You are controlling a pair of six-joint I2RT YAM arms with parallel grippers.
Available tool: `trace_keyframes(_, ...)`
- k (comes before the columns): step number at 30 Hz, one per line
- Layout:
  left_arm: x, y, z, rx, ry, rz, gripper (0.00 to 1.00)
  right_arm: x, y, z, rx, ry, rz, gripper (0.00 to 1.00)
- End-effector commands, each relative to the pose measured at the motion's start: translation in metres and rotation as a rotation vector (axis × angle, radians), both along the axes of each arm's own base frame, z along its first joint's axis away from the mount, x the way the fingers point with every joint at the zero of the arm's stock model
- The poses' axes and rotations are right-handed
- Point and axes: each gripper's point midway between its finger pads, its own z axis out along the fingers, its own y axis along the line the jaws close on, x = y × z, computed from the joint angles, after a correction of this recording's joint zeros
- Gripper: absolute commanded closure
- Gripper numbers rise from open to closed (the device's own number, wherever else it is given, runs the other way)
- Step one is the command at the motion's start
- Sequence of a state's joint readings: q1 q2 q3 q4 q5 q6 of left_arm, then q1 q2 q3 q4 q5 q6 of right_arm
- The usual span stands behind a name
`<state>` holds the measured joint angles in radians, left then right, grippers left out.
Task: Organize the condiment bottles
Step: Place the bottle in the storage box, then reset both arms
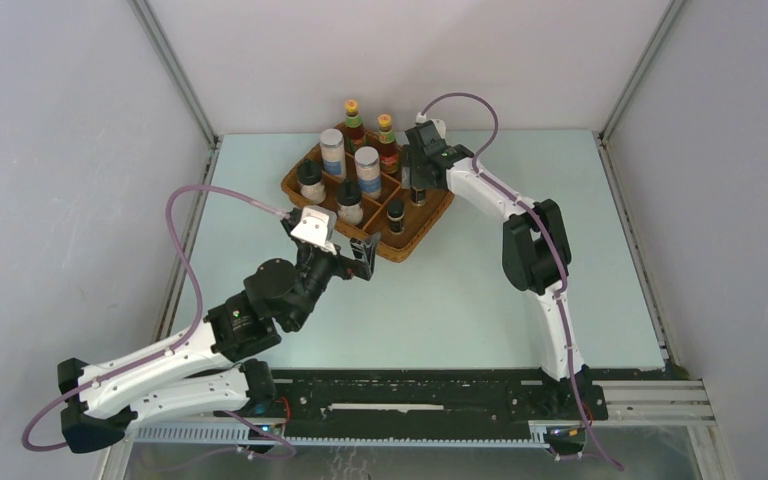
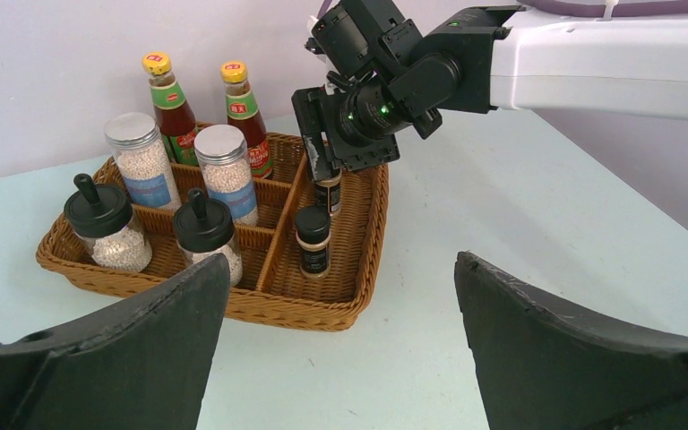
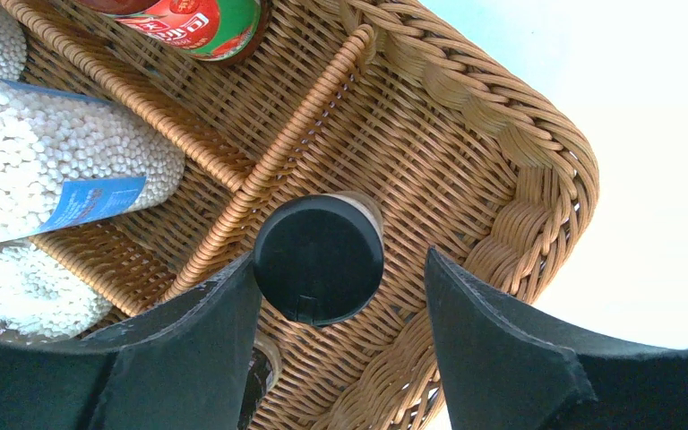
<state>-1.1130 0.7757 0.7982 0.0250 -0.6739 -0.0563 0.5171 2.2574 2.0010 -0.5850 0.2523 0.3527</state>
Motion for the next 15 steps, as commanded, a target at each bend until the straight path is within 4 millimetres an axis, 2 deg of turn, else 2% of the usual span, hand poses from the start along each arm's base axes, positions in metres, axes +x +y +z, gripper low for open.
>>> trace_keyframes(1,0.000,0.001,0.000,-0.031,-0.004,0.003,0.00,0.001,0.001,0.037,0.031,-0.070,0.011,0.25)
trace_keyframes(10,0.001,0.002,0.002,-0.034,-0.004,0.013,0.00,0.001,0.004,0.047,0.045,-0.090,0.028,0.21)
trace_keyframes(15,0.005,0.005,0.005,-0.023,-0.004,0.049,0.00,0.004,0.007,0.062,0.060,-0.121,0.051,0.21)
